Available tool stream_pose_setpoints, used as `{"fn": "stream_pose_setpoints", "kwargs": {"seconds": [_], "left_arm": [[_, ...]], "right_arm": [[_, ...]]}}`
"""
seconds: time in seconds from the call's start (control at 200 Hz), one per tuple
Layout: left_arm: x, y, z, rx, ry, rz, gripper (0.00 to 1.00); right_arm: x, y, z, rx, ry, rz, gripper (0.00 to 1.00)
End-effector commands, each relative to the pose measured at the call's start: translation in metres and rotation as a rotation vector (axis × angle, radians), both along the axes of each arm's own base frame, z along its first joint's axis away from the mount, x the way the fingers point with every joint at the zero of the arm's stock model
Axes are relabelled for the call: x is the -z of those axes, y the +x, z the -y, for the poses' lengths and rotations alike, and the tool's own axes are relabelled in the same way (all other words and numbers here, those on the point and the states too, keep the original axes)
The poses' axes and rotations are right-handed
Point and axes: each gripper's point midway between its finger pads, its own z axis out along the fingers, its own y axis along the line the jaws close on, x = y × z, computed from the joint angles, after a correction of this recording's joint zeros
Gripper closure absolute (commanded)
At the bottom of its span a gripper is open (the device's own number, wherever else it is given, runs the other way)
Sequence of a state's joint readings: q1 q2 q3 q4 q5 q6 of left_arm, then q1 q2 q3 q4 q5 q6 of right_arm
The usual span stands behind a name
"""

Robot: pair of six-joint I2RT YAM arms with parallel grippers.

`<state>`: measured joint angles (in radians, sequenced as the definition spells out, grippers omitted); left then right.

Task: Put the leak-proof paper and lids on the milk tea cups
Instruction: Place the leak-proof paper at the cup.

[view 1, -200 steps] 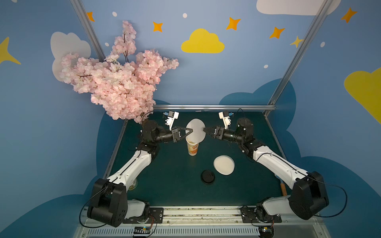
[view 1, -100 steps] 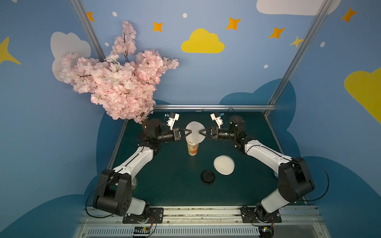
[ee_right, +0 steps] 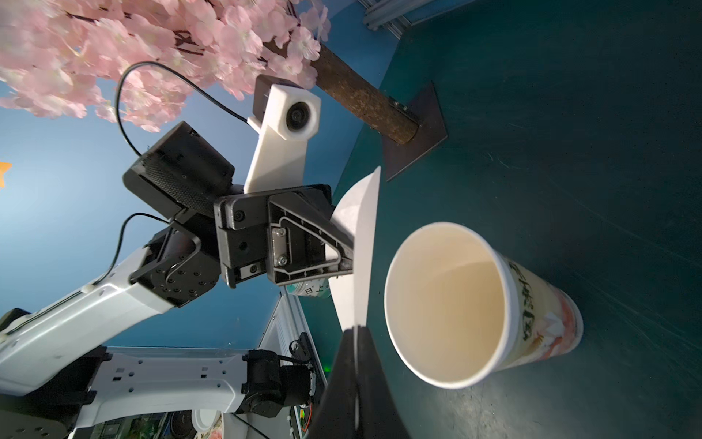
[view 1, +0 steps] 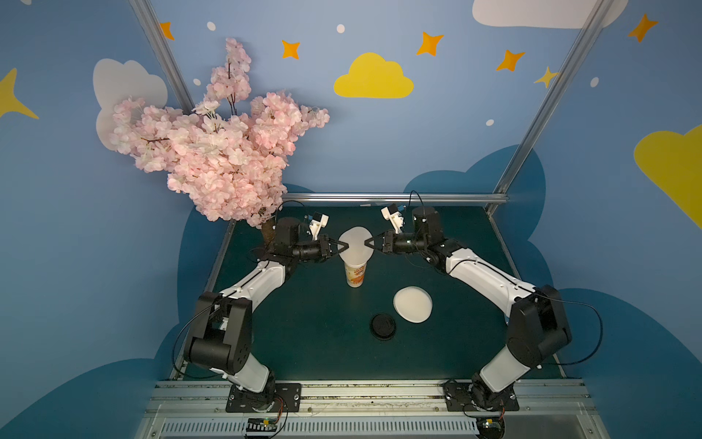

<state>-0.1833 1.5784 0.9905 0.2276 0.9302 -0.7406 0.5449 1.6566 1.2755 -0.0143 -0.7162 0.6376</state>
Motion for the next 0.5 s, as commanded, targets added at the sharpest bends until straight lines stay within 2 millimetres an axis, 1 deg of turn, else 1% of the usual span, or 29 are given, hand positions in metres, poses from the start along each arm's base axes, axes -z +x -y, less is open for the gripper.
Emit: {"fn": "stream_pose_setpoints", "kwargs": {"seconds": [0.0,0.11,0.155,0.195,0.255,0.3,0.345,0.405,0.496], "left_arm": [[-0.001,-0.001,-0.006,-0.008,0.034,-0.008,0.83],[-0.002,-0.002,-0.008,-0.013,0.038,-0.005,0.83],[-0.001,-0.001,-0.009,-0.016,0.043,-0.010,0.86],[0.001,-0.001,-0.010,-0.017,0.045,-0.018,0.87],[0.003,-0.001,-0.010,-0.016,0.045,-0.023,0.92],[0.004,0.001,-0.011,-0.020,0.046,-0.025,0.92],[0.005,0.003,-0.011,-0.024,0.051,-0.029,0.89],[0.007,0.005,-0.012,-0.029,0.062,-0.041,0.91],[0.008,0.008,-0.013,-0.033,0.072,-0.041,0.90]], "right_arm": [[0.017,0.001,0.001,0.008,-0.056,-0.033,0.98],[0.021,0.001,-0.002,-0.006,-0.041,-0.060,0.99],[0.024,0.002,-0.002,-0.001,-0.048,-0.065,0.99],[0.026,0.003,-0.001,0.004,-0.056,-0.070,0.99],[0.029,0.004,-0.001,0.011,-0.062,-0.074,1.00],[0.032,0.005,0.000,0.013,-0.068,-0.081,1.00],[0.034,0.006,0.000,0.017,-0.070,-0.086,0.99],[0.035,0.009,0.001,0.026,-0.071,-0.087,0.99],[0.034,0.011,0.001,0.028,-0.076,-0.085,0.98]]}}
